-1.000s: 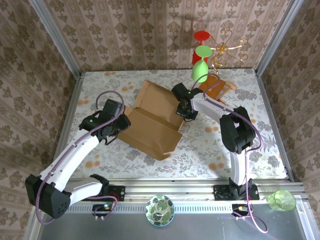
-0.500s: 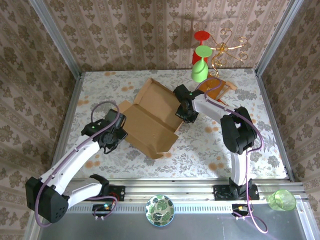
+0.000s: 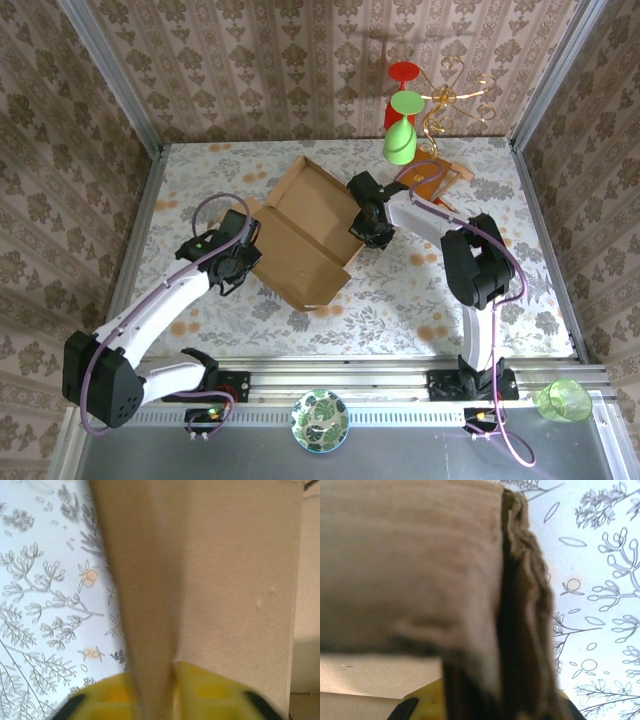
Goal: Fold the paper box
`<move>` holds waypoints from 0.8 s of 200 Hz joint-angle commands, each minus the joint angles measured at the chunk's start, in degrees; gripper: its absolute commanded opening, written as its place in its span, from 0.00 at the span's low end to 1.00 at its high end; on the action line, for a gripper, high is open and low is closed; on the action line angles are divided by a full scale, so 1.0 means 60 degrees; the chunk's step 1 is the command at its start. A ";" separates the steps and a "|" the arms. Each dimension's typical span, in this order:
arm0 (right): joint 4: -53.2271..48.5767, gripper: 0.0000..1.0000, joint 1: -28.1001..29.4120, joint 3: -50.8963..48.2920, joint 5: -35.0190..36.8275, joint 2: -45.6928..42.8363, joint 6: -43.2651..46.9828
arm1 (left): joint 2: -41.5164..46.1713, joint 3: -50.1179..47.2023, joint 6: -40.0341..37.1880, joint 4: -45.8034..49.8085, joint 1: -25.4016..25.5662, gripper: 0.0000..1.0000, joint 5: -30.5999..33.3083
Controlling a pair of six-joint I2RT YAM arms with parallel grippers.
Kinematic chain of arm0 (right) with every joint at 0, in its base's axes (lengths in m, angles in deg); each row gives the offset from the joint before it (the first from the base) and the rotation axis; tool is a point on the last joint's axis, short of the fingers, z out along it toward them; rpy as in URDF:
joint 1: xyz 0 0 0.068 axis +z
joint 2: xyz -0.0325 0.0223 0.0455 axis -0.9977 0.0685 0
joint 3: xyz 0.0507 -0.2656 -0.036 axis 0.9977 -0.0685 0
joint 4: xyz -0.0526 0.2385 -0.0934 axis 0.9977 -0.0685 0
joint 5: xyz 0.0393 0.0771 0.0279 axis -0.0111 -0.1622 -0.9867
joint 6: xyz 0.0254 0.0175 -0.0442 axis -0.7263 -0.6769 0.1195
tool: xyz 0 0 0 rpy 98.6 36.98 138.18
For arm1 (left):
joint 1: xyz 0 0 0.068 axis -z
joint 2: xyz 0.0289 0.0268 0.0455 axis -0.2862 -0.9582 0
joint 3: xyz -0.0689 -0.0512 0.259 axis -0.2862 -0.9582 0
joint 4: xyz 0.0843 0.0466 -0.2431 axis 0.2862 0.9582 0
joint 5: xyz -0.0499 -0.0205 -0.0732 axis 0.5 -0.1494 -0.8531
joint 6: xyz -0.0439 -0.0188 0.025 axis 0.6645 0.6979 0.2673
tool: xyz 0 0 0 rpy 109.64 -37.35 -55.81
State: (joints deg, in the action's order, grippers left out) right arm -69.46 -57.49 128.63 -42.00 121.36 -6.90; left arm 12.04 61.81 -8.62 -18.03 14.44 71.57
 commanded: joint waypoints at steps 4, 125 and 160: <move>-0.0207 0.00 0.0212 -0.0476 -0.0380 -0.0055 -0.0652 | -0.0206 0.0846 -0.1232 0.0327 0.0095 0.00 0.0706; -0.0569 0.63 0.0701 -0.0610 -0.1594 -0.1906 -0.1324 | -0.2603 0.4458 -0.7138 0.2565 -0.0077 0.00 0.2870; -0.0522 0.64 0.0701 -0.0686 -0.1159 -0.2613 -0.0340 | -0.3324 0.5230 -0.9040 0.2281 -0.0309 0.00 0.2743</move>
State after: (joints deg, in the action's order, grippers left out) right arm -71.32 -53.23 124.96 -50.98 108.68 -13.89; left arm -5.55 90.20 -49.45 -6.60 13.58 86.83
